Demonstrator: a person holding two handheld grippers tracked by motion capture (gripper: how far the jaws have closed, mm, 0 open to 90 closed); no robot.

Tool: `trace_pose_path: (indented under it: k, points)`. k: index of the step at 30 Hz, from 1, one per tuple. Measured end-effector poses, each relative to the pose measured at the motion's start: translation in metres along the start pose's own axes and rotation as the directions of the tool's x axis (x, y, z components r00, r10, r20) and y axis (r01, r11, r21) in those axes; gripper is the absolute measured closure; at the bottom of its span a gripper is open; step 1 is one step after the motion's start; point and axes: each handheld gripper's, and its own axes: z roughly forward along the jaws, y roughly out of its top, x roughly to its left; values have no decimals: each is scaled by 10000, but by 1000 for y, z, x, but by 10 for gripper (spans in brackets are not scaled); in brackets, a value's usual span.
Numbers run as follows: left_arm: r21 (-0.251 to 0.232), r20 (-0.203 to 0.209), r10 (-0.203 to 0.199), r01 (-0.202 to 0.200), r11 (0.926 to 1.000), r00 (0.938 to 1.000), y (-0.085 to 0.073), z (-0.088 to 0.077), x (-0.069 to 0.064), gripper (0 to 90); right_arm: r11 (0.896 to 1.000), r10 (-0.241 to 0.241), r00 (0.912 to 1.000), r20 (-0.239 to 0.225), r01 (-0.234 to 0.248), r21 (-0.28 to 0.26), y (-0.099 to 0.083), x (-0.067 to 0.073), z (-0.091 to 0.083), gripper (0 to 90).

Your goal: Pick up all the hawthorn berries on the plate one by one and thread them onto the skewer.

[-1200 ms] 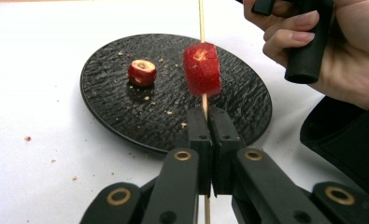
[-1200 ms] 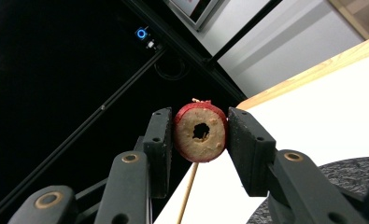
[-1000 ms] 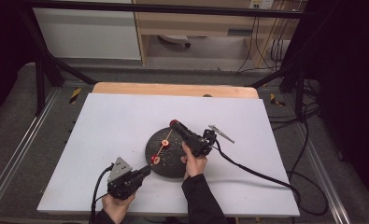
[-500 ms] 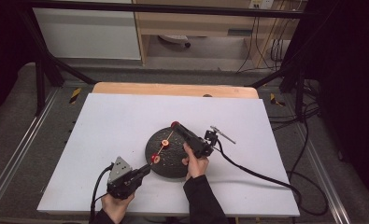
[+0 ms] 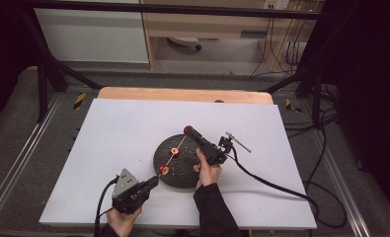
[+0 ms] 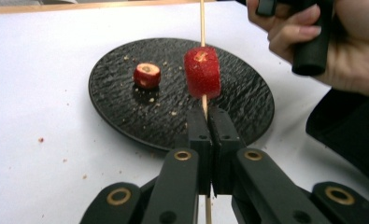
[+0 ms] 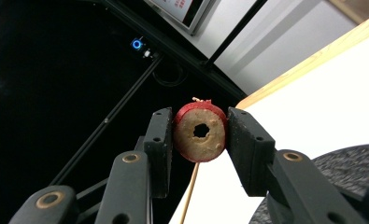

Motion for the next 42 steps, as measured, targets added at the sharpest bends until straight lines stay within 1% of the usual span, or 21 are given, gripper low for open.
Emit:
trace_pose_path:
  k: [2, 7, 9, 10, 11, 12, 15, 17, 21, 24, 29, 35, 37, 39, 42]
  points:
    - [7, -18, 4, -4, 10000, 10000, 0, 1, -2, 887, 10000, 75, 10000, -13, -75, 58, -2, -1, 0, 624]
    - [-100, -103, -191, 190, 9998, 9998, 1, 1, -4, 887, 9990, 416, 9990, -158, -414, 145, -6, -3, 1, 625]
    - [-102, -87, -330, 329, 9994, 9994, 1, 4, -5, 888, 9985, 508, 9985, -185, -504, 226, -8, -4, 1, 625]
    - [-46, -163, -329, 328, 9995, 9993, 2, 5, -6, 887, 9980, 576, 9982, -190, -571, 269, -9, -4, 0, 625]
    - [-25, -117, -371, 371, 9993, 9992, 2, 7, -7, 887, 9981, 572, 9982, -185, -567, 253, -10, -5, 0, 625]
    - [-37, -229, -343, 343, 9994, 9991, 2, 8, -8, 888, 9978, 604, 9980, -174, -599, 274, -11, -5, 0, 625]
    - [12, -222, -450, 450, 9990, 9987, 5, 13, -9, 887, 9971, 667, 9976, -158, -661, 381, -13, -6, 0, 625]
    - [20, -256, -408, 409, 9992, 9988, 6, 15, -9, 888, 9963, 749, 9971, -164, -741, 436, -14, -6, -1, 625]
    - [27, -275, -463, 464, 9989, 9985, 10, 22, -8, 887, 9952, 743, 9972, -126, -733, 645, -19, -6, -2, 625]
    - [34, -182, -487, 488, 9988, 9986, 14, 26, -6, 887, 9953, 617, 9981, -94, -608, 759, -22, -5, -3, 625]
    - [-17, -57, -409, 409, 9992, 9991, 18, 32, -3, 887, 9950, 441, 9990, -70, -432, 906, -26, -2, -6, 624]
    - [39, 77, -403, 403, 9992, 9992, 18, 35, 1, 886, 9936, 179, 9998, 26, -181, 1113, -33, -1, -8, 623]
    - [35, 112, -425, 424, 9991, 9990, 18, 36, 1, 886, 9929, 157, 9999, 34, -160, 1183, -35, 0, -9, 622]
    - [40, 68, -348, 348, 9994, 9994, 18, 36, 2, 886, 9919, 159, 9999, 36, -162, 1261, -36, 0, -9, 622]
    - [64, 184, -381, 380, 9993, 9991, 18, 37, 2, 887, 9901, 98, 9999, 68, -107, 1396, -38, 0, -11, 622]
